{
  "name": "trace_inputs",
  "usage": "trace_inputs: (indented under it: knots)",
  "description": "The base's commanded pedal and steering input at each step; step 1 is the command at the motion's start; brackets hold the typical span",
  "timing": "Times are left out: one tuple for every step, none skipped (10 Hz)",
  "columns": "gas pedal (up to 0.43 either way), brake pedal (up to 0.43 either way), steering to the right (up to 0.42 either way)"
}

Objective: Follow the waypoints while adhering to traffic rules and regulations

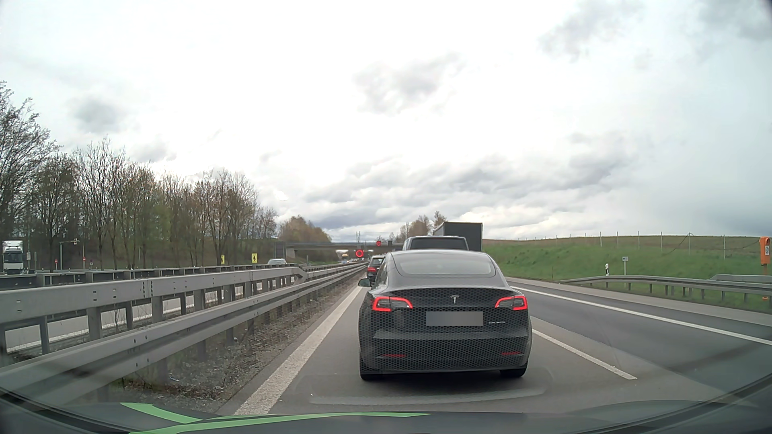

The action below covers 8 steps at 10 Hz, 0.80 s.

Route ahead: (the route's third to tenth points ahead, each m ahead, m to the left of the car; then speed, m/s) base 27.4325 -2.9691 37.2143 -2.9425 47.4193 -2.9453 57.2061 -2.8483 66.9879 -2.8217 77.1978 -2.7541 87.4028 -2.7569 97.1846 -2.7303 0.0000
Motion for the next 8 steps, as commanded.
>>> trace_inputs:
  knots:
    - [0.000, 0.317, -0.007]
    - [0.000, 0.317, -0.007]
    - [0.000, 0.317, -0.007]
    - [0.000, 0.317, -0.007]
    - [0.000, 0.317, -0.007]
    - [0.000, 0.317, -0.007]
    - [0.000, 0.317, -0.007]
    - [0.000, 0.317, -0.007]
